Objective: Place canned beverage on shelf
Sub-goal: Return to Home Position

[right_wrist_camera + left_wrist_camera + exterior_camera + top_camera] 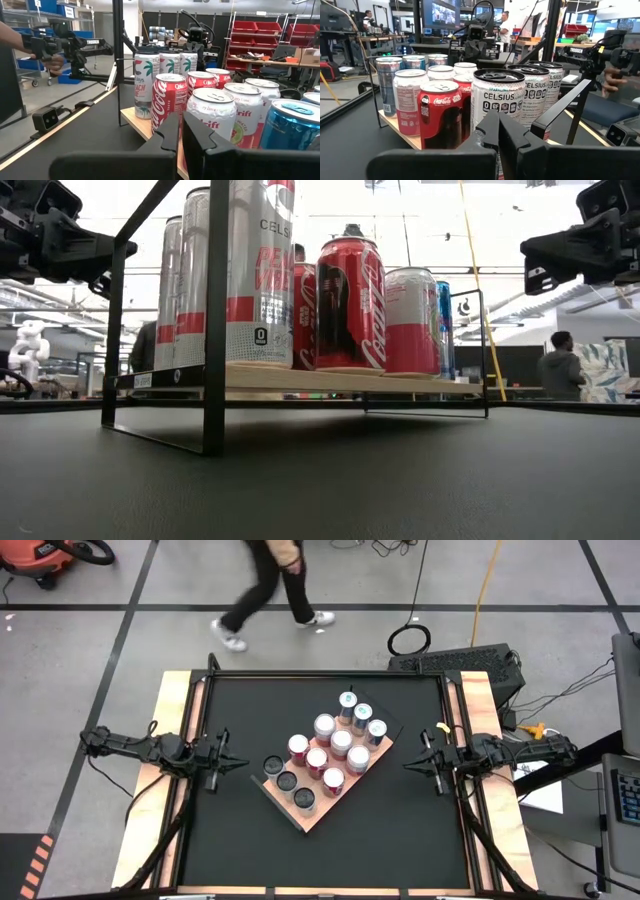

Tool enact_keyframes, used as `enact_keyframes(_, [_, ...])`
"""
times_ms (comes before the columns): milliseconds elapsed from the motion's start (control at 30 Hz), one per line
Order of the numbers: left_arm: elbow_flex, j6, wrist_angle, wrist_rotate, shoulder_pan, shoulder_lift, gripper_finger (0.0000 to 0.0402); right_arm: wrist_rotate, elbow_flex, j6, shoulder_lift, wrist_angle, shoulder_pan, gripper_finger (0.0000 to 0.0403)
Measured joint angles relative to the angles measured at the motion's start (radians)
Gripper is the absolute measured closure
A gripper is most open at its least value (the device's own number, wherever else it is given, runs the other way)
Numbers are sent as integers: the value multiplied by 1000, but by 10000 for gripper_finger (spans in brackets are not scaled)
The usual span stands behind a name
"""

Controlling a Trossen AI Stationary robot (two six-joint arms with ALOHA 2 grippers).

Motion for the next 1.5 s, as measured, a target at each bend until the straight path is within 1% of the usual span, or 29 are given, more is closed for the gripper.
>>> enact_keyframes(233, [-1, 19, -1, 4, 1, 0, 402, 1, 0, 4, 0, 0, 0, 403])
enact_keyframes(367, [-1, 21, -1, 4, 35, 0, 402, 2, 0, 3, 0, 0, 0, 403])
enact_keyframes(600, [-1, 16, -9, 62, 105, 0, 402, 1, 0, 4, 0, 0, 0, 403])
enact_keyframes(733, [-1, -33, -13, 111, 122, 0, 402, 1, 0, 4, 0, 0, 0, 403])
enact_keyframes(1067, [-1, -27, -15, 99, 116, 0, 402, 0, 0, 7, 0, -10, 0, 403])
enact_keyframes(1500, [-1, -27, -16, 95, 116, 0, 402, 2, 0, 57, 0, -16, 0, 403])
